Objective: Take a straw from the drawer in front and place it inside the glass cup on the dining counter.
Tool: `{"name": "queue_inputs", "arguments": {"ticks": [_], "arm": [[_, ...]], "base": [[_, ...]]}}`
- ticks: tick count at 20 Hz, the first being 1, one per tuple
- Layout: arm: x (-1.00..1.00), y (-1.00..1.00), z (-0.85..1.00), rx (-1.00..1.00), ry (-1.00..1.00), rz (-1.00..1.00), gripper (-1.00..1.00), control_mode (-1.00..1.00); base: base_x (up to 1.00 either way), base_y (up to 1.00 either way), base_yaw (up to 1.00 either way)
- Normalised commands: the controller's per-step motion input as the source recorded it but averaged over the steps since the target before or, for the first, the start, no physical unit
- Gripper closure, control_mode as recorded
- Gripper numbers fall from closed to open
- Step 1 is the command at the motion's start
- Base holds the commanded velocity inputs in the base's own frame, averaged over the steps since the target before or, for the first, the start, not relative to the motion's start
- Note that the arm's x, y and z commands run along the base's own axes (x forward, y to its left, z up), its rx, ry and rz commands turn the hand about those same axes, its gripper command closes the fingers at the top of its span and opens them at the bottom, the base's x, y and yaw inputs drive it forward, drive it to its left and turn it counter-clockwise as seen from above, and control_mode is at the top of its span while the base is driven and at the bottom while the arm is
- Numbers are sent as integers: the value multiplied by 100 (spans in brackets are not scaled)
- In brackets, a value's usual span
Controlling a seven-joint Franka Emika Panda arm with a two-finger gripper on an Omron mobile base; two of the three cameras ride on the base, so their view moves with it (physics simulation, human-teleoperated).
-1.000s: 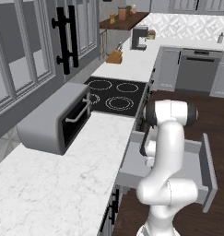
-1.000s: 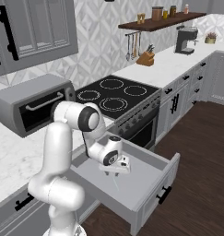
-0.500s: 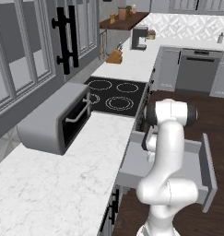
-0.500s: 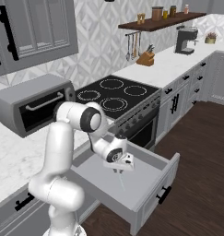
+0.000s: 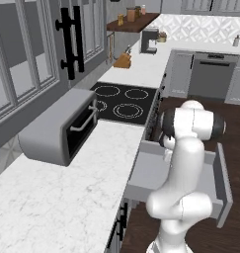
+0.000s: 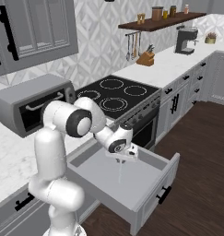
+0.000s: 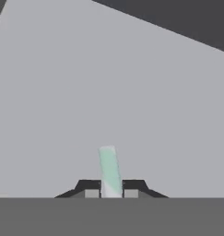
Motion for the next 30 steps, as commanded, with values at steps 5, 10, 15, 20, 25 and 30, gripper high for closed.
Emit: {"name": "queue_inputs", "arguments": {"ticks": [5, 10, 15, 20, 25, 30], "arm": [[-74, 2, 100, 1, -36, -9, 100, -100], [-35, 23, 100, 0, -28, -9, 100, -100], [0, 38, 100, 0, -4, -6, 100, -100], [1, 29, 100, -1, 10, -2, 100, -100], [0, 21, 100, -3, 26, -1, 100, -100], [-49, 5, 100, -7, 11, 0, 100, -100]], "base": [[0, 0, 0], [0, 0, 0], [0, 0, 0], [0, 0, 0], [0, 0, 0], [0, 0, 0]]}}
